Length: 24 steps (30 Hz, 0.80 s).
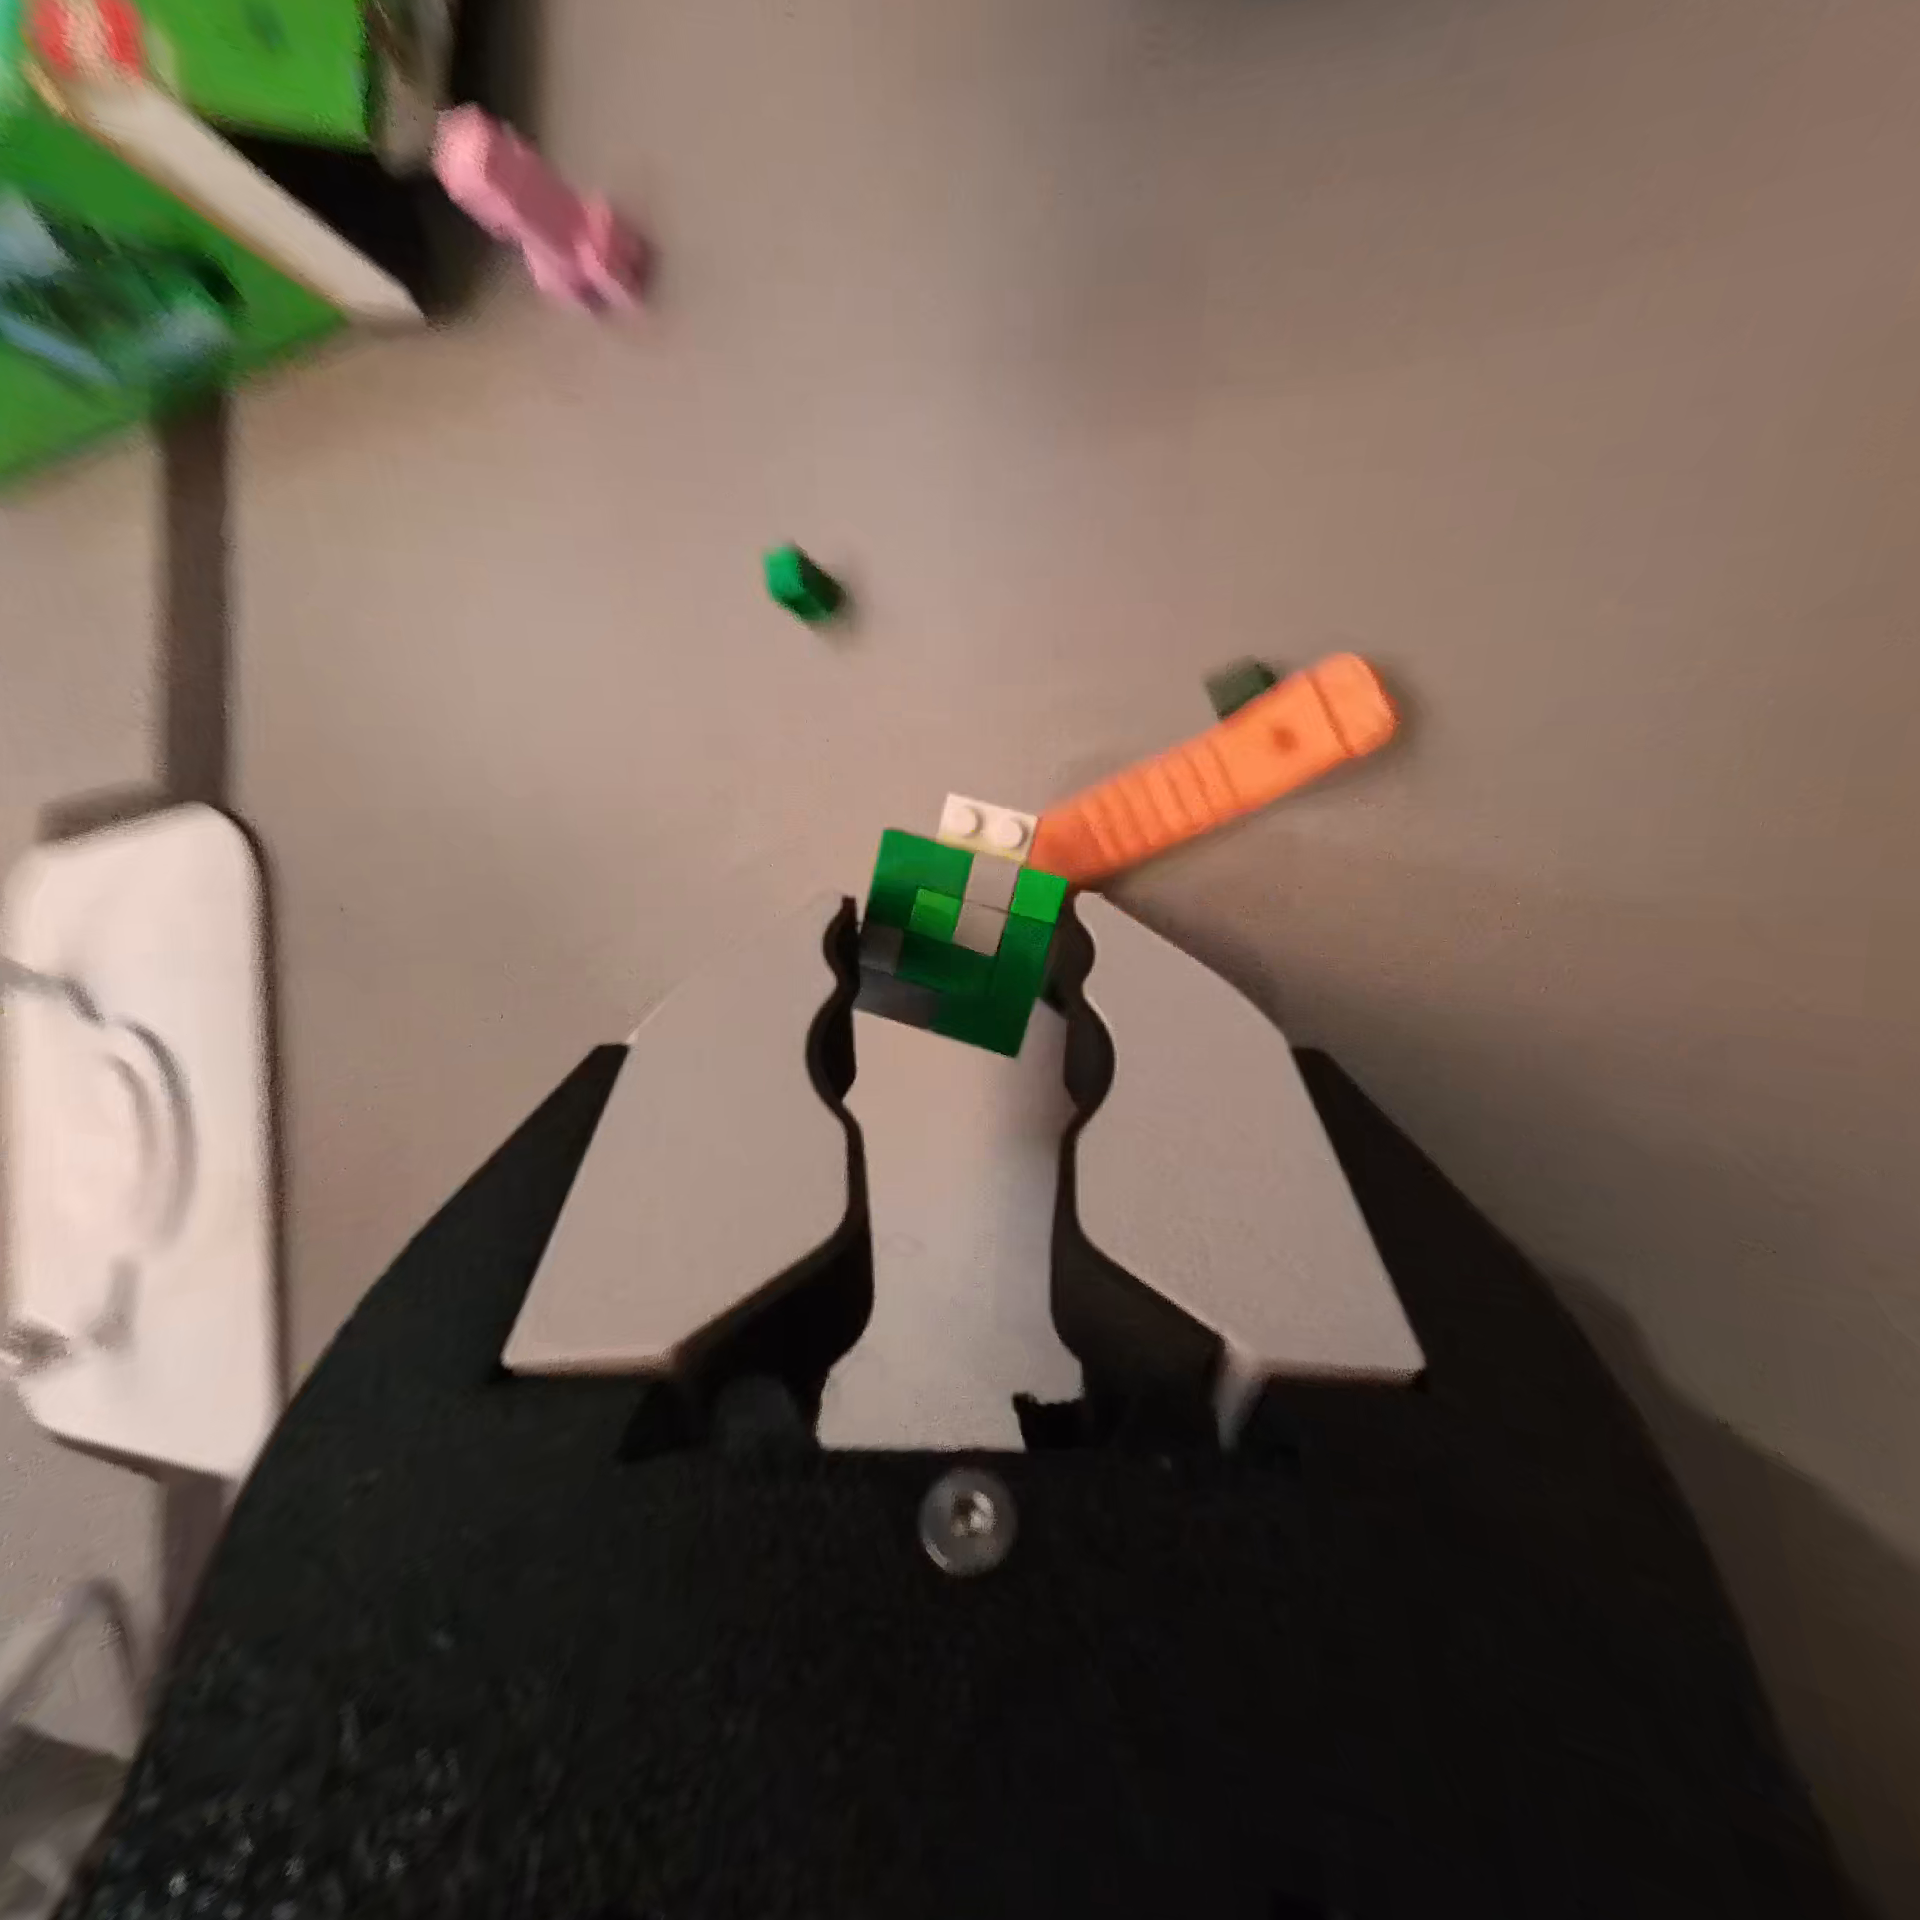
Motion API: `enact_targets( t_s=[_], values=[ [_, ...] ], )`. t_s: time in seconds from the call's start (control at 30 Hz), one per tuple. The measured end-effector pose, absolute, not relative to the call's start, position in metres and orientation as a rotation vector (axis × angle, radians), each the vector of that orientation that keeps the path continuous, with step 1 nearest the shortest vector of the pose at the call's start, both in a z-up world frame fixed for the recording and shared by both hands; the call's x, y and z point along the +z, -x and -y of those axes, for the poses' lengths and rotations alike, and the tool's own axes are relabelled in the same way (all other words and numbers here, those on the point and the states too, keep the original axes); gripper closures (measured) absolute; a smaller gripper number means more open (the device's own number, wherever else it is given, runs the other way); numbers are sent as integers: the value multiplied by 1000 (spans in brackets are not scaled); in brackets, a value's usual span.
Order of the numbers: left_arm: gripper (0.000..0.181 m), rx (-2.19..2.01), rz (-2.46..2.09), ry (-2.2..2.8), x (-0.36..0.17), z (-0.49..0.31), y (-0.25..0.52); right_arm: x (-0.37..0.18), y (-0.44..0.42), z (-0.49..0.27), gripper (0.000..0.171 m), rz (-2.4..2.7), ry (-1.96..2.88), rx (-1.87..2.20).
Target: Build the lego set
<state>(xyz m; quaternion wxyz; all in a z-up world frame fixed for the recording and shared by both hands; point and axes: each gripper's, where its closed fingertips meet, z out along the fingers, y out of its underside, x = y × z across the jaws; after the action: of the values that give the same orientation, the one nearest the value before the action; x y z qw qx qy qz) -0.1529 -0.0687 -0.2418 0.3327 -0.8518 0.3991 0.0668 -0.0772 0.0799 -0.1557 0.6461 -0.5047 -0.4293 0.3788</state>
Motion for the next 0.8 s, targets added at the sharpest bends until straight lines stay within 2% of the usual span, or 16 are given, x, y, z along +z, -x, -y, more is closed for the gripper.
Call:
enact_targets(
  t_s=[0.03,0.27,0.3,0.4,0.43,0.7,0.8],
  values=[
    [145,137,-1022,2284,-246,83,154,-156,78,-80,163,978,1147,859],
    [143,6,-914,2511,-264,140,155,-159,79,-80,163,989,1164,864],
    [137,-9,-914,2498,-266,142,154,-159,79,-80,163,993,1165,866],
    [103,-119,-890,2451,-263,146,143,-159,80,-77,163,1003,1153,888],
    [98,-121,-889,2441,-262,147,143,-159,80,-77,163,1003,1154,893],
    [118,-267,-908,2428,-270,150,147,-160,81,-73,163,1023,1166,934],
    [140,-285,-874,2377,-269,148,150,-157,82,-66,163,1043,1147,995]
  ],
)
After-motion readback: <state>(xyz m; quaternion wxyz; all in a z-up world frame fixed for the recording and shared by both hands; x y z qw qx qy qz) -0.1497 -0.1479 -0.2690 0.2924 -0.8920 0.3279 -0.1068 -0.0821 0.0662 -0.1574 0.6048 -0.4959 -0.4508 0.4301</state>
